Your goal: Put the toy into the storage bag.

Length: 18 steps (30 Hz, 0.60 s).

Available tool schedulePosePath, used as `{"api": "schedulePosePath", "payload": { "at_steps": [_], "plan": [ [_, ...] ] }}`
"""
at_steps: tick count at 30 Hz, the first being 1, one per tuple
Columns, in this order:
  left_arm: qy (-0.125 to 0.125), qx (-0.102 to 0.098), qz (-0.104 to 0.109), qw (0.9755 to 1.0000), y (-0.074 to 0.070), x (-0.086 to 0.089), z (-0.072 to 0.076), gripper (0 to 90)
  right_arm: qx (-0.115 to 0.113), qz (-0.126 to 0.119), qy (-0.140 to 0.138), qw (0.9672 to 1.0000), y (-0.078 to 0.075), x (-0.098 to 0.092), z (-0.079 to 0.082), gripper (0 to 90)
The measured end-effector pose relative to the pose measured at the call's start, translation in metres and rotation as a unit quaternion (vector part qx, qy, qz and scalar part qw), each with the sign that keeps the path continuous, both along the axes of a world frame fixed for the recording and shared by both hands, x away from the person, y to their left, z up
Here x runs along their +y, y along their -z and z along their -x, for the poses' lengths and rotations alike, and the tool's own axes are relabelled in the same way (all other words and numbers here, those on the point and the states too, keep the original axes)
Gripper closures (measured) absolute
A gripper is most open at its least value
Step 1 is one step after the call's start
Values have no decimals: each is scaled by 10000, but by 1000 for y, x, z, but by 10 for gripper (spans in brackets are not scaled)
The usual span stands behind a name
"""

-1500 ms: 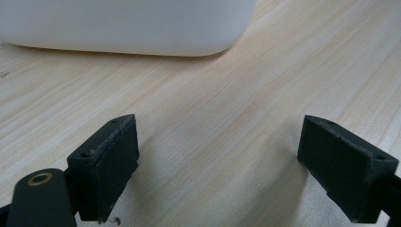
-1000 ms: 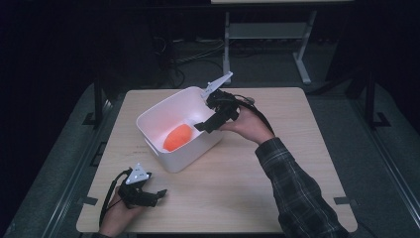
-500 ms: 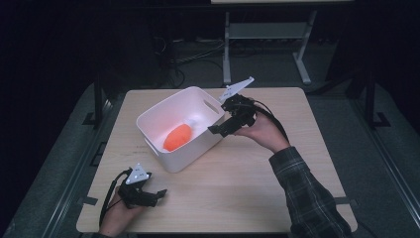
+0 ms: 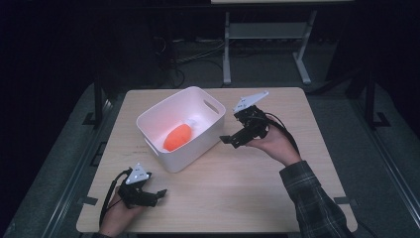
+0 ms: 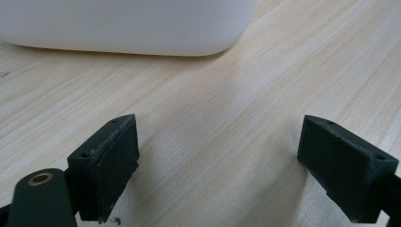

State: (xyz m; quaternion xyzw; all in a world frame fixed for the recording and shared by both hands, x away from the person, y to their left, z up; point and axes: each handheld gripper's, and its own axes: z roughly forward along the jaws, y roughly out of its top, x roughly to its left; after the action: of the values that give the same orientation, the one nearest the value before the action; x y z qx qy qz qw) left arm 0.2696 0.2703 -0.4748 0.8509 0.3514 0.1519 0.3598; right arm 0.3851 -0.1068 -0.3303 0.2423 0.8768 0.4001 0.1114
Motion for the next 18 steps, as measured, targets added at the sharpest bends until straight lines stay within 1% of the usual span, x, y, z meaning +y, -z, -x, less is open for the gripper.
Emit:
{"api": "schedulePosePath", "payload": {
  "at_steps": [1,2,4,6,9,12,15,17,18],
  "plan": [
    [-1,-1,3,10000,0,0,0,125,0,0,0,10000,0,0,0,23],
    [-2,0,3,10000,0,0,0,125,-22,-13,85,10000,3,-4,3,15],
    [-2,-1,3,10000,0,0,0,125,-21,-33,96,9999,5,-6,4,15],
    [-3,0,3,10000,0,0,0,126,16,-85,170,9998,10,-12,7,15],
    [1,0,-1,10000,0,0,0,125,46,-81,215,9997,15,-16,10,15],
    [-5,3,9,10000,0,0,0,125,77,-68,257,9996,23,-21,14,15],
    [-5,8,7,10000,0,0,0,125,128,-109,332,9993,33,-29,19,15],
    [1,-1,-1,10000,0,0,0,125,127,-119,342,9993,36,-32,20,15],
    [-3,-1,3,10000,0,0,0,125,158,-135,382,9991,42,-36,23,15]
  ]
}}
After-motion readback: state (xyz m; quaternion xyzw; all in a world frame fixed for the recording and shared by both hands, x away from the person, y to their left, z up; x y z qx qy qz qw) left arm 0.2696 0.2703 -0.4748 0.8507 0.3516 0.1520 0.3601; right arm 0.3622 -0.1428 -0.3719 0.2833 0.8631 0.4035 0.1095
